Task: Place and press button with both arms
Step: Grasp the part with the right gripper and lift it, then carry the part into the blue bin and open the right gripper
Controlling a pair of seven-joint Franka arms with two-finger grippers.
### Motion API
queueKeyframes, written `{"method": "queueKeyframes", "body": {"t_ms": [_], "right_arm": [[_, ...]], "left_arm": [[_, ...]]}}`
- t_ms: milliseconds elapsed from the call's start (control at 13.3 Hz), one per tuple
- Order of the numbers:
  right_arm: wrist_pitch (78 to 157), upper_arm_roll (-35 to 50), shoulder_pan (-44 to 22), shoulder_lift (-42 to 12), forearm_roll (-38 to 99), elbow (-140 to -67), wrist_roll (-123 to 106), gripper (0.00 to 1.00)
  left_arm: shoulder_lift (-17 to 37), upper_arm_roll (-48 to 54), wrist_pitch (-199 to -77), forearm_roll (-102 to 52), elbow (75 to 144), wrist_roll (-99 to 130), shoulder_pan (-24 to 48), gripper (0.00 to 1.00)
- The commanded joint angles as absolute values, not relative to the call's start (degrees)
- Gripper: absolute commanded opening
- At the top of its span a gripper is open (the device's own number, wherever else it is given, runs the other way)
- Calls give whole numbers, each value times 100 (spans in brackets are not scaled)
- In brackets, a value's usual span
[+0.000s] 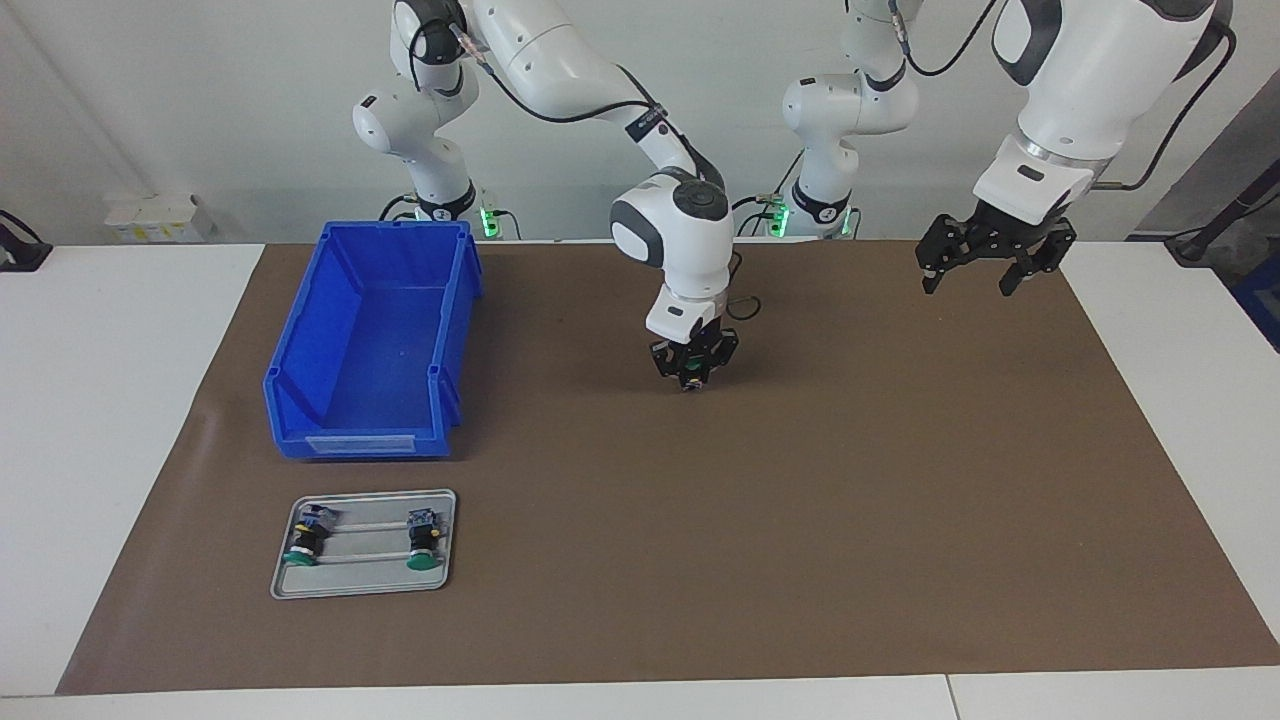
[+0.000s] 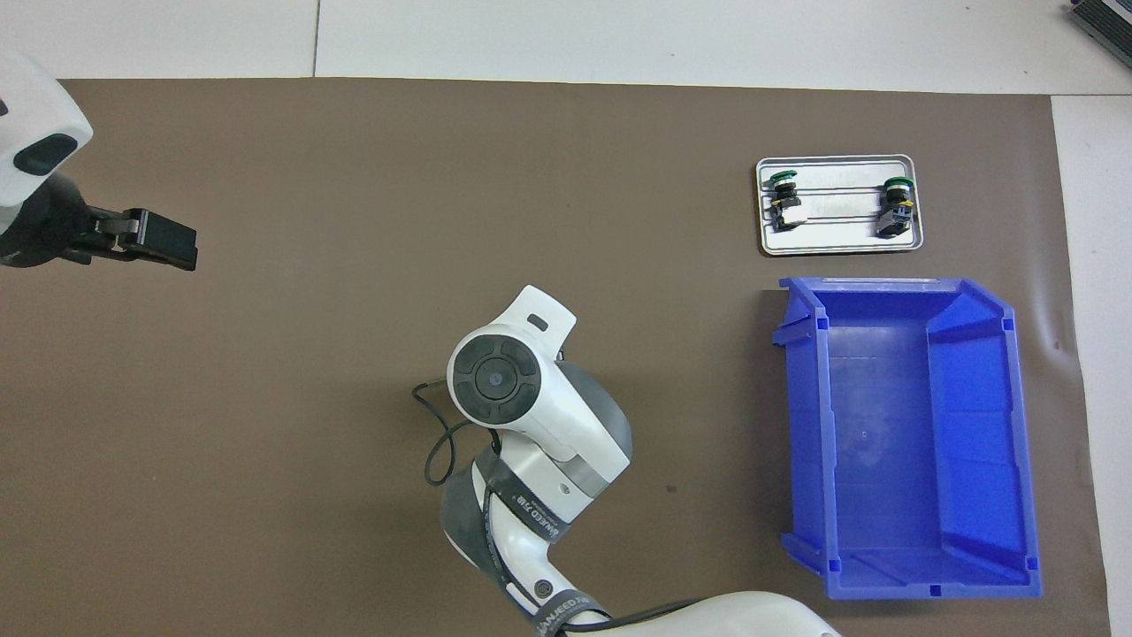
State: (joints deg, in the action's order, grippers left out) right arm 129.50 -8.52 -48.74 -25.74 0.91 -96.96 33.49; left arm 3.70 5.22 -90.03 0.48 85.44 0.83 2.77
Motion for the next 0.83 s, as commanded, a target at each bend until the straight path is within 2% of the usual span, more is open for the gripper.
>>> {"method": "queueKeyframes", "body": {"t_ms": [0,301,527,753], "right_arm": [[12289,-817,-4195,-1716,105,-9809,2920,0],[11770,-809,-2711,-916,105,-9905,1560,0],[10945,-809,-1612,-520,114,-9993,75,0],[11002,-809,-775,-168,158,-10754,-1105,0]], "left_arm": [[229,536,-9062,141,8754,17,237,100],[229,519,-9035,141,8754,35,202,100],[229,519,-9035,141,8754,35,185,100],[229,527,-9035,141,8754,35,185,100]]}}
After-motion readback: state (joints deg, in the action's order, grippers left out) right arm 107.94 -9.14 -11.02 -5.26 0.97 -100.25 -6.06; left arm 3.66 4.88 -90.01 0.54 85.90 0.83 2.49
